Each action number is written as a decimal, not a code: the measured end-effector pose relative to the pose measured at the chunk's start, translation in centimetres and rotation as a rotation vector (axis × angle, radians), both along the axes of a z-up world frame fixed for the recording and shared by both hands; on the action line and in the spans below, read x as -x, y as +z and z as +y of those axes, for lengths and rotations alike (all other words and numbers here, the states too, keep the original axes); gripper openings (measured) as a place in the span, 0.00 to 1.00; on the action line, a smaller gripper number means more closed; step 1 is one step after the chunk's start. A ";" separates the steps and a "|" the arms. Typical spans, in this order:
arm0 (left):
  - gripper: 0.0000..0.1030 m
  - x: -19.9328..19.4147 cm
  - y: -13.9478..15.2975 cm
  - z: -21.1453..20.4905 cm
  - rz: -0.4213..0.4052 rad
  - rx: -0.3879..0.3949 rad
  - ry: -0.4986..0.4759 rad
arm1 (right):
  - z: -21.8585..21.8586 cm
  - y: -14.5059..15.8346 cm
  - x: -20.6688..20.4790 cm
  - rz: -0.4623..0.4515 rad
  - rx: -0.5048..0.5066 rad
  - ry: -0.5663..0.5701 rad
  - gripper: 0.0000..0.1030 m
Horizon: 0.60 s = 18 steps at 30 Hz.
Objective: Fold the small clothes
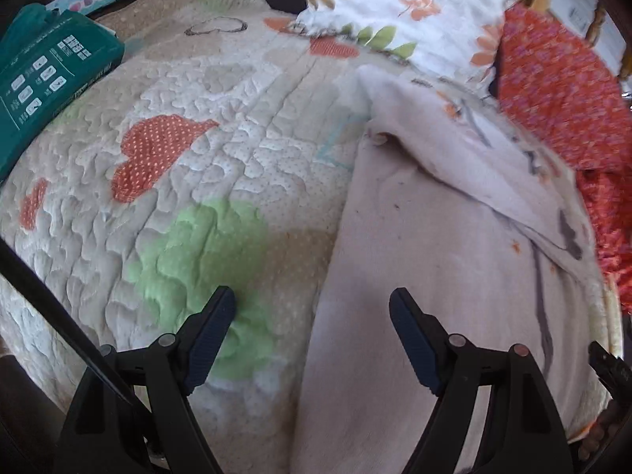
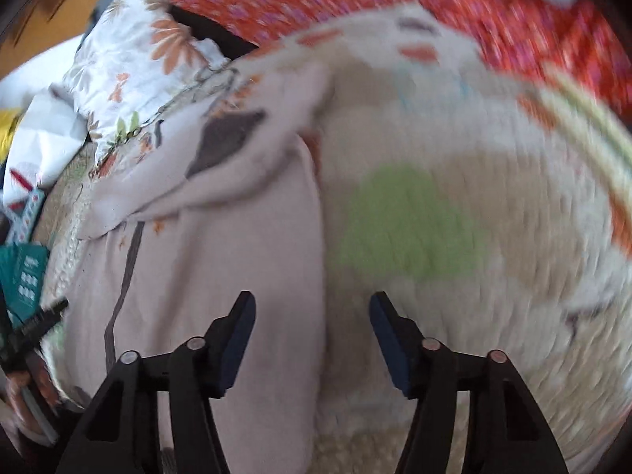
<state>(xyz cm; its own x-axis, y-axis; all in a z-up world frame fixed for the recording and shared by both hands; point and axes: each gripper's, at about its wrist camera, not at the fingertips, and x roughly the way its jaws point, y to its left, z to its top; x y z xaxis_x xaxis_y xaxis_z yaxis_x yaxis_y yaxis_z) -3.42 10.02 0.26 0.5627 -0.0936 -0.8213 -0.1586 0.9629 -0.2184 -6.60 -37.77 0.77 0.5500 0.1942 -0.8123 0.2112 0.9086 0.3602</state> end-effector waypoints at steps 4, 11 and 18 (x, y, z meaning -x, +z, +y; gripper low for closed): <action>0.77 2.1 -0.3 -0.3 -0.007 0.063 -0.057 | 0.0 -1.3 1.6 -0.008 -0.274 0.042 0.58; 0.50 5.5 -1.6 -1.4 0.036 0.298 -0.126 | 1.5 -3.5 5.6 0.012 -0.565 0.071 0.50; 0.42 8.3 -2.6 -2.4 0.070 0.394 -0.140 | 4.1 -4.3 9.1 0.039 -0.581 0.125 0.44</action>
<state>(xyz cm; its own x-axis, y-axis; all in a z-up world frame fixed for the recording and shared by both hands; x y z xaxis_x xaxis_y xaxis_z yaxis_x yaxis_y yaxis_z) -11.77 7.61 -2.38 0.4660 -0.4799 -0.7433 -0.0598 0.8211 -0.5676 -15.70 -33.63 -3.50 0.4660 0.6745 -0.5726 0.1384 0.5836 0.8002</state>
